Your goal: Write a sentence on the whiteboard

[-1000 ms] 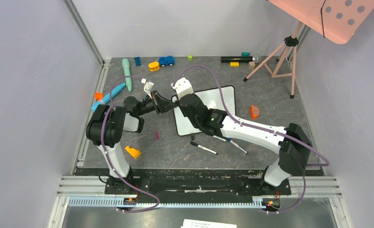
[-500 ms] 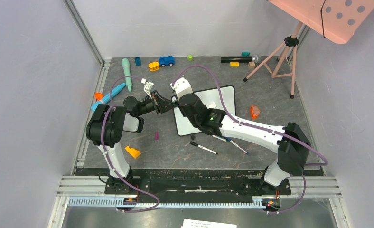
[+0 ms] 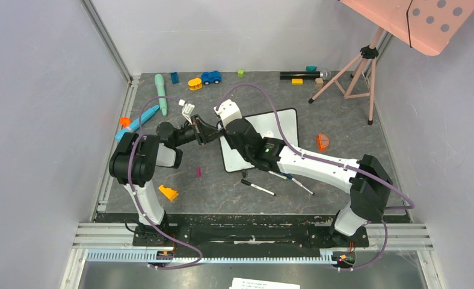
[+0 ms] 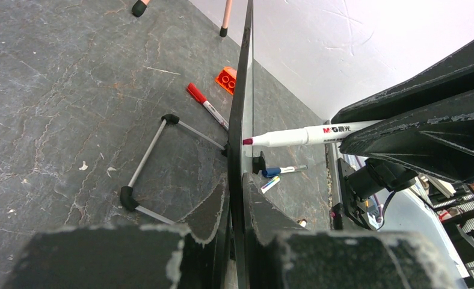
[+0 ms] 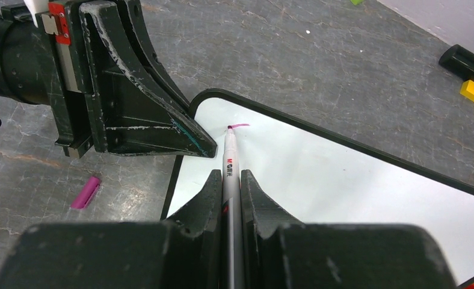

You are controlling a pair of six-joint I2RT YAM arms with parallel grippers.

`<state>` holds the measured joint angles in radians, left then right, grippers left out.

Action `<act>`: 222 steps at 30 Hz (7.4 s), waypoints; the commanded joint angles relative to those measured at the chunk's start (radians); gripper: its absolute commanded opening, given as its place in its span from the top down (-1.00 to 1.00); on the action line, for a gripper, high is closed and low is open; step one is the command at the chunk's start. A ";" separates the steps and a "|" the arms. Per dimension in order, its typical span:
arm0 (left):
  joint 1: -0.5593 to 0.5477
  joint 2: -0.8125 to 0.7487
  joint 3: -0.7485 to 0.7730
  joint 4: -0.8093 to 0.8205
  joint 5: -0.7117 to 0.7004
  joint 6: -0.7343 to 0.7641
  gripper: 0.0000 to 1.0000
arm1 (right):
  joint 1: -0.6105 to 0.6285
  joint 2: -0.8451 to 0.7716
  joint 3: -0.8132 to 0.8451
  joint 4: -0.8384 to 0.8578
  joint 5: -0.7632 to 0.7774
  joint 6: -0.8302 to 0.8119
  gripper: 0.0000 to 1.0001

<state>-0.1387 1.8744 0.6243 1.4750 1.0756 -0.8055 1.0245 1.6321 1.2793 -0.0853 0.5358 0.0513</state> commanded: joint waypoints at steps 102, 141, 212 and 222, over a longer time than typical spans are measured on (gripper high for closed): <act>0.002 -0.032 0.001 0.083 0.014 0.045 0.96 | -0.047 -0.108 -0.071 0.025 -0.030 -0.025 1.00; 0.002 -0.031 0.002 0.082 0.015 0.045 0.96 | -0.061 -0.062 -0.062 0.010 -0.096 -0.028 1.00; 0.002 -0.030 0.002 0.082 0.015 0.045 0.96 | -0.080 -0.119 -0.076 0.029 -0.123 -0.026 1.00; 0.002 -0.030 0.002 0.083 0.014 0.043 0.96 | -0.090 -0.216 -0.127 0.058 -0.158 -0.018 1.00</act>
<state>-0.1368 1.8744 0.6243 1.4734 1.0756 -0.8055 0.9386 1.4803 1.1648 -0.0795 0.3935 0.0280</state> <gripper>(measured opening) 0.138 0.122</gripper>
